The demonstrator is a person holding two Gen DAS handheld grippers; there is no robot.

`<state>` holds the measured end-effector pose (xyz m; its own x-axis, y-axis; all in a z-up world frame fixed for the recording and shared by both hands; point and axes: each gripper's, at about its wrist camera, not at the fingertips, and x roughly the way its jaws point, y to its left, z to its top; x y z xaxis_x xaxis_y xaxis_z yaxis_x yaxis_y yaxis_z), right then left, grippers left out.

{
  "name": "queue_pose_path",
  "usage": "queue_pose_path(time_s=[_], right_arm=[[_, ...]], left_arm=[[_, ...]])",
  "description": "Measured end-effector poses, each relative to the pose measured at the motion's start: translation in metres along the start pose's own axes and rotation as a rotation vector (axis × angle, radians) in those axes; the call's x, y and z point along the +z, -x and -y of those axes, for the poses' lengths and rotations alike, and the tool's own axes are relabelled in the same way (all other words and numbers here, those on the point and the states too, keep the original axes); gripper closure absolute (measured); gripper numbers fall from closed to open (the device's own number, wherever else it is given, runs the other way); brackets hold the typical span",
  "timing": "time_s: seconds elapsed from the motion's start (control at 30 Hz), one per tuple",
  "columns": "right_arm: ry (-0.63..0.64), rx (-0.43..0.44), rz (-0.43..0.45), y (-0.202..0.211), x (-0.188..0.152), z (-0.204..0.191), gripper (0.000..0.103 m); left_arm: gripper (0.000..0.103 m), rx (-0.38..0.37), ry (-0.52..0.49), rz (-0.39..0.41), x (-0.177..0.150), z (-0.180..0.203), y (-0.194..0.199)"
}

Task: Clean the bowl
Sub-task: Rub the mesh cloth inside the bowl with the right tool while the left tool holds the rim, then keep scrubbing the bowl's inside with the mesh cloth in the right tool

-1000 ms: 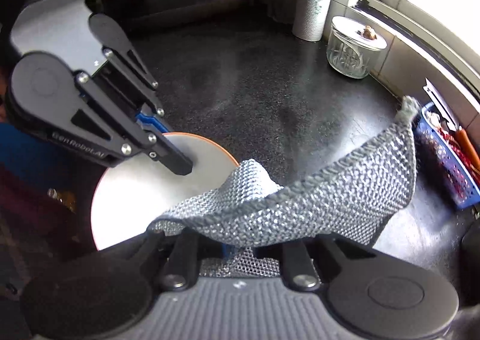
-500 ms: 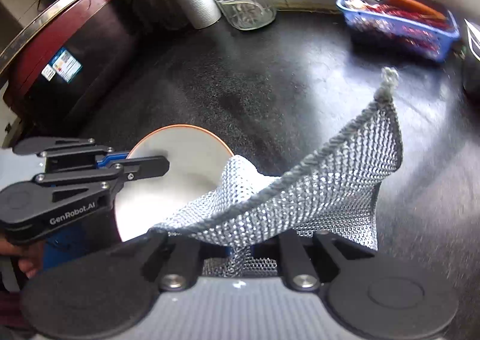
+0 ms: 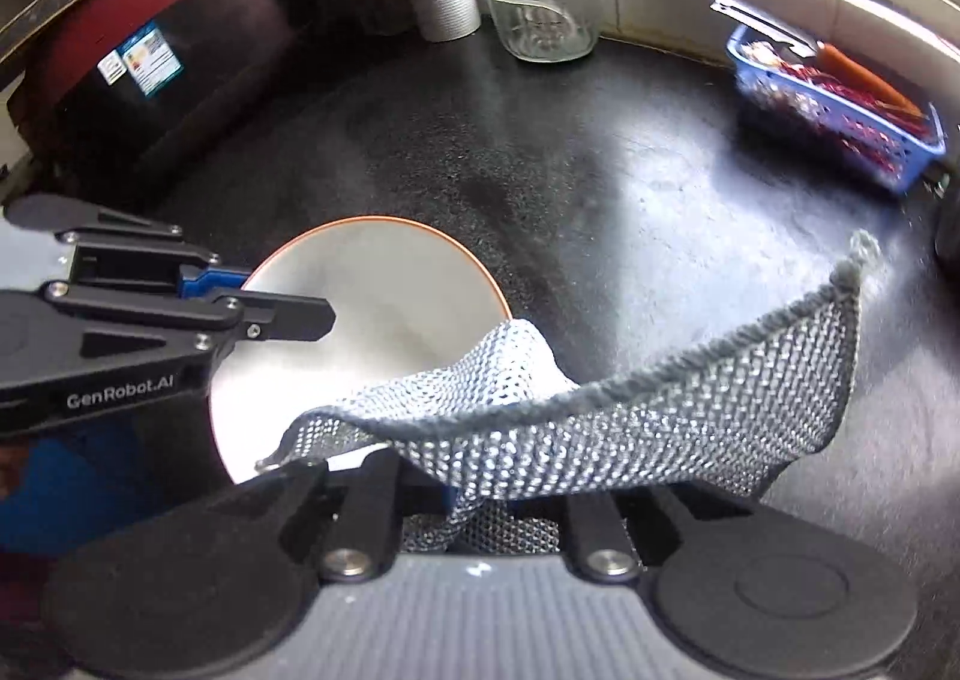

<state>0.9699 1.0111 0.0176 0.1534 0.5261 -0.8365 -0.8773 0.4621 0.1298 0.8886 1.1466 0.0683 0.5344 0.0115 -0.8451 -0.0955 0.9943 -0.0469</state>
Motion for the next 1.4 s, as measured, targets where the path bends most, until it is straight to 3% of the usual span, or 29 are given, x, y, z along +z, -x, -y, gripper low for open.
queue_pose_path(time_s=[0.27,0.4,0.63,0.9,1.03,1.1,1.17,1.4], right_arm=[[0.363,-0.070,-0.003,0.000,0.001,-0.023,0.088],[0.360,-0.063,-0.006,-0.003,0.004,-0.018,0.087],[0.019,0.028,-0.020,0.001,0.008,0.015,0.092],[-0.343,0.100,-0.003,0.009,-0.012,0.031,0.087],[-0.524,0.151,0.009,0.004,-0.024,0.035,0.085],[-0.547,0.156,0.015,0.000,-0.026,0.035,0.086],[-0.495,0.135,0.014,-0.001,-0.021,0.033,0.086],[-0.066,0.027,-0.021,-0.003,0.003,0.007,0.089]], left_arm=[[0.095,-0.064,-0.066,-0.071,0.010,-0.006,-0.009],[0.098,-0.095,-0.070,-0.040,0.007,-0.011,-0.008],[0.099,-0.031,0.027,0.063,0.001,-0.004,0.000],[0.098,0.060,0.147,0.136,-0.006,0.000,0.004],[0.098,0.080,0.160,0.147,-0.009,0.002,0.006],[0.098,0.078,0.133,0.135,-0.006,0.002,0.007],[0.098,0.069,0.115,0.114,-0.002,0.002,0.007],[0.097,0.006,0.061,-0.001,0.002,-0.006,-0.001]])
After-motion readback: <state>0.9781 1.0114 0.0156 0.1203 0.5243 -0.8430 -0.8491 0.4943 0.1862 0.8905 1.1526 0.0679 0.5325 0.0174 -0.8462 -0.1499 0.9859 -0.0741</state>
